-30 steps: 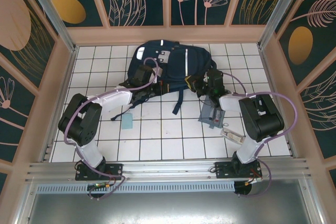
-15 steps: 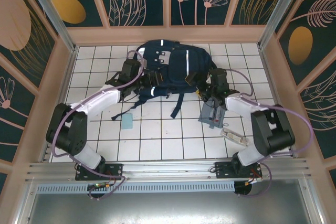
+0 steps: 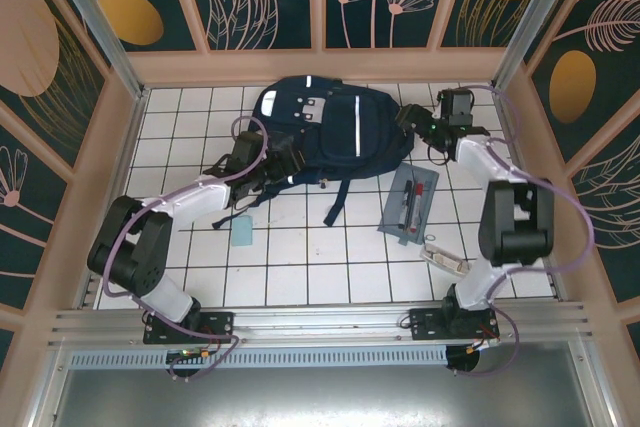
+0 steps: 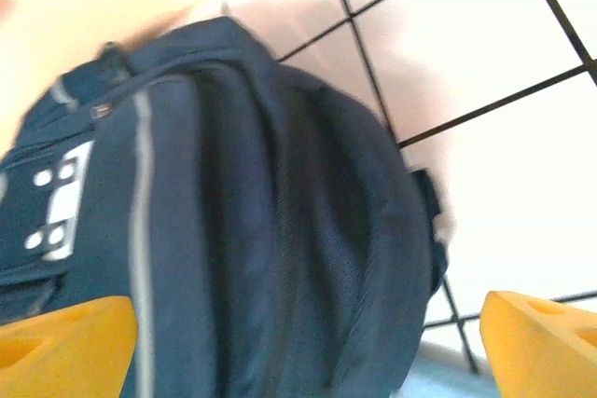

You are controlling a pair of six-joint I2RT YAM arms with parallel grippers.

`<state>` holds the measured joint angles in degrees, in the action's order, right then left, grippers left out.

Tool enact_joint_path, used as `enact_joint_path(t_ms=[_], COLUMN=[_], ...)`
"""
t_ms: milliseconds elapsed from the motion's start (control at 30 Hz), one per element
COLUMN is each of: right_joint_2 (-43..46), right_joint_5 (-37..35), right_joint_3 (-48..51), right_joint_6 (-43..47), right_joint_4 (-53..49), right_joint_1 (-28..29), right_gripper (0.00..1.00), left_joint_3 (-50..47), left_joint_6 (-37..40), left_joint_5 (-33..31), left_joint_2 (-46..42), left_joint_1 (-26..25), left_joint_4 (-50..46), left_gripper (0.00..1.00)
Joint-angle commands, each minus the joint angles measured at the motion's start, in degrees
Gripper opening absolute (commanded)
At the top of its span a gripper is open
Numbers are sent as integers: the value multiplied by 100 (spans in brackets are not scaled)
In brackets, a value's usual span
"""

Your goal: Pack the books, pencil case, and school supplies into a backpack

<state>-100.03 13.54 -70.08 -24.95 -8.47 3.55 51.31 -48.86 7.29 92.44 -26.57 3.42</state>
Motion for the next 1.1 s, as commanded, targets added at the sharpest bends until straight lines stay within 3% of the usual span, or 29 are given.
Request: enact_joint_path(t_ms=[0, 100, 167, 233, 300, 400, 600, 633, 700, 767, 867, 1000, 1067], right_joint_2=[-774, -1220, -1282, -1149, -883, -237, 937, 1077, 1233, 1221, 1161, 1326, 1451], right_joint_5=[495, 1062, 1085, 1078, 1163, 1048, 245, 159, -81, -509, -1083, -1307, -1514], right_joint_3=[-623, -869, -913, -787, -550, -95, 1036, 1274, 1530, 1397, 1026, 872, 778], right_joint_6=[481, 365, 329, 270, 150, -106, -1185, -1444, -1808, -1836, -1696, -1465, -1213], right_joint_4=[-133, -13, -9, 29, 101, 154, 361, 496, 677, 379, -242, -481, -608], right_joint_1=[24, 68, 170, 272, 415, 872, 2308, 2563, 3047, 3576, 3904, 3916, 3862], right_gripper=[90, 69, 35, 11, 0, 0, 0, 5, 27, 41, 53, 64, 75], left_joint_3=[-153, -183, -141, -27, 169, 621, 1837, 2089, 2586, 3048, 3517, 4150, 4360], left_joint_6=[-514, -601, -660, -680, -680, -578, -195, -131, 37, 296, 624, 1125, 1474], left_joint_5=[9, -258, -318, -386, -438, -421, -256, -160, -92, -190, -358, -502, -671], left_joint_2=[252, 453, 619, 861, 1079, 1432, 2210, 2375, 2661, 2899, 3093, 3207, 3128], left_joint_1=[2, 49, 145, 268, 427, 668, 975, 998, 1008, 1034, 1104, 1251, 1264], left_joint_4=[594, 814, 1060, 1223, 1289, 1357, 1285, 1246, 1030, 791, 513, -129, -531], left_gripper=[99, 99, 99, 99, 99, 99, 99, 99, 99, 99, 99, 99, 99])
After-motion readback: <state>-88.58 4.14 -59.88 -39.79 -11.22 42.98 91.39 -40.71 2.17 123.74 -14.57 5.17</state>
